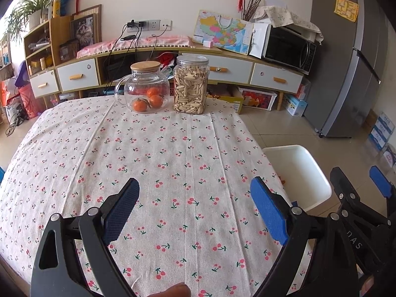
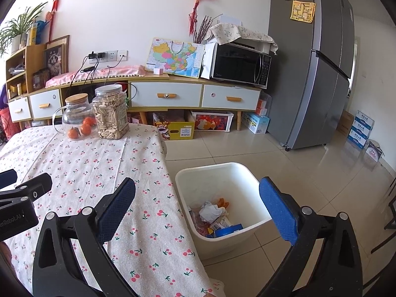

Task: Collect trash

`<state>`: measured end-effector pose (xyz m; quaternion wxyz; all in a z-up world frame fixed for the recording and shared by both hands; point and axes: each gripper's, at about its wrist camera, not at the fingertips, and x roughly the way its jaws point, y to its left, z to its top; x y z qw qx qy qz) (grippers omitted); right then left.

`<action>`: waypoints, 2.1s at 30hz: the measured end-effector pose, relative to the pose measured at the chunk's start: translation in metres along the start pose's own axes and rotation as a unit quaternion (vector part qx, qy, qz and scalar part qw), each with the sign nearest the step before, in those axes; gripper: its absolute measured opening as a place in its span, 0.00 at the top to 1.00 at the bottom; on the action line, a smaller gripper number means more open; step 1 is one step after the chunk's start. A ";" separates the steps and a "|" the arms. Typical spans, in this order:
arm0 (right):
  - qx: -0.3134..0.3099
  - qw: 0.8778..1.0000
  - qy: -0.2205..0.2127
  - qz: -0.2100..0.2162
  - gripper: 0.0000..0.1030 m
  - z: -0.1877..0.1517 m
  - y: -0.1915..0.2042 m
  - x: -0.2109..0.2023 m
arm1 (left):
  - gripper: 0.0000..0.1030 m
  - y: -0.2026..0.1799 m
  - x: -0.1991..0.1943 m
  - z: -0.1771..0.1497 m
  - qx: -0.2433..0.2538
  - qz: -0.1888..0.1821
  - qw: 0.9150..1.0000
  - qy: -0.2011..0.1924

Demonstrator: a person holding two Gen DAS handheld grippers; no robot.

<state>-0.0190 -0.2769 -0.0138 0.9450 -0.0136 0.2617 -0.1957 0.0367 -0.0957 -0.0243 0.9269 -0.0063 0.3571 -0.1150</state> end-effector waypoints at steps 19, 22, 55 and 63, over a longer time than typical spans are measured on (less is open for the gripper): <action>-0.003 1.000 0.003 0.006 0.07 -0.002 -0.003 0.000 | 0.14 -0.007 -0.003 0.001 0.015 0.006 1.000 -0.013; -0.003 1.000 0.004 0.006 0.07 -0.002 -0.003 0.001 | 0.14 -0.008 -0.003 0.001 0.018 0.006 1.000 -0.015; 0.002 1.000 0.007 0.007 0.07 -0.004 -0.014 0.005 | 0.22 -0.020 -0.004 -0.003 0.050 -0.007 0.998 -0.033; 0.000 1.000 0.006 0.008 0.07 -0.002 -0.016 0.004 | 0.10 -0.018 -0.002 -0.002 0.038 -0.003 0.999 -0.020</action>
